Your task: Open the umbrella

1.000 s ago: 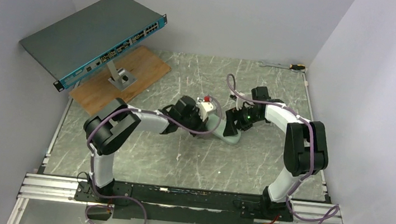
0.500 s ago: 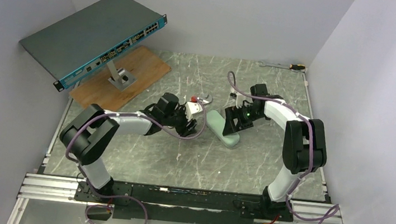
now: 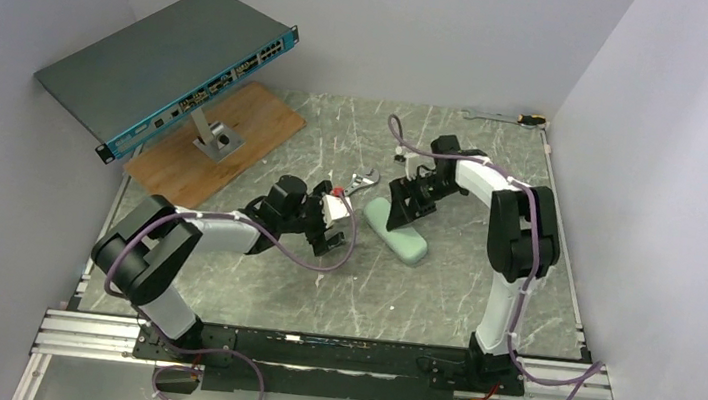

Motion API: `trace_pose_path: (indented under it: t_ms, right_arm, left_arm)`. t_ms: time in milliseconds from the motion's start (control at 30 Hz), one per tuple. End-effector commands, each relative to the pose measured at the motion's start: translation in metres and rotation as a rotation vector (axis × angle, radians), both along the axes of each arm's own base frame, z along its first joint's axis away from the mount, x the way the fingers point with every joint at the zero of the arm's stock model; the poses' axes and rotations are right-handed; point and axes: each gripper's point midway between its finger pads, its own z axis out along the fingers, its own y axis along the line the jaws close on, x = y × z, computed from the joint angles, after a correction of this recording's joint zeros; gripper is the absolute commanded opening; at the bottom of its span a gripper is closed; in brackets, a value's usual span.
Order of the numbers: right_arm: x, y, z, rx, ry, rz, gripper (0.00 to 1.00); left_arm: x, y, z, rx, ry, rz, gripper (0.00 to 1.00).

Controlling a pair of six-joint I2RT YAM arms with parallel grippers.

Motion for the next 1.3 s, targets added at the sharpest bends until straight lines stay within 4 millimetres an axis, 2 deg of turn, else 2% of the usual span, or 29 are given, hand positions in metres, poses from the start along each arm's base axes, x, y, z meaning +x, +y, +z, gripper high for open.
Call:
trace_pose_path:
  t_ms: [0,100,200,233,333,400,533,667,833,967,1000,1067,1133,1233,1267]
  right_arm:
    - [-0.025,0.005,-0.011,0.036,0.072,0.101,0.71]
    - [-0.036,0.001,-0.016,0.042,0.058,0.171,0.52]
    - [-0.048,-0.001,-0.021,0.054,0.075,0.235,0.43]
    - [-0.051,-0.002,-0.022,0.061,0.084,0.247,0.41]
    - [-0.058,-0.001,-0.030,0.079,0.125,0.275,0.37]
    - [-0.061,-0.001,-0.034,0.089,0.152,0.280,0.35]
    - [-0.065,0.002,-0.040,0.100,0.194,0.250,0.32]
    - [-0.070,0.003,-0.043,0.104,0.220,0.215,0.31]
    - [-0.078,0.001,-0.049,0.097,0.245,0.198,0.30]
    - [-0.076,0.001,-0.051,0.096,0.250,0.179,0.28]
    - [-0.075,0.001,-0.051,0.096,0.248,0.170,0.28]
    - [-0.071,0.000,-0.050,0.101,0.250,0.147,0.26]
    - [-0.068,-0.002,-0.050,0.105,0.252,0.124,0.22]
    - [-0.065,-0.004,-0.051,0.104,0.254,0.095,0.07]
    - [-0.064,-0.003,-0.052,0.109,0.257,0.079,0.02]
  left_arm:
    - [0.002,-0.006,0.031,-0.042,-0.105,-0.044,1.00]
    - [-0.012,-0.008,0.026,-0.041,-0.076,-0.103,1.00]
    - [-0.020,-0.012,0.017,-0.040,-0.062,-0.132,0.95]
    - [-0.024,-0.015,0.012,-0.029,-0.064,-0.147,0.90]
    - [-0.027,-0.022,0.003,-0.031,-0.071,-0.151,0.83]
    - [-0.024,-0.028,0.000,-0.041,-0.059,-0.146,0.78]
    - [-0.015,-0.039,-0.005,-0.055,-0.045,-0.117,0.62]
    - [-0.008,-0.046,-0.019,-0.041,-0.030,-0.089,0.49]
    - [0.003,-0.047,-0.034,-0.020,-0.009,-0.045,0.40]
    - [0.004,-0.049,-0.039,-0.016,-0.002,-0.050,0.39]
    - [0.003,-0.051,-0.039,-0.016,0.001,-0.057,0.36]
    - [0.001,-0.051,-0.040,-0.014,0.005,-0.066,0.20]
    - [-0.005,-0.052,-0.039,-0.010,0.011,-0.087,0.09]
    - [-0.016,-0.050,-0.039,-0.002,0.012,-0.099,0.00]
    - [-0.021,-0.050,-0.039,-0.001,0.020,-0.104,0.00]
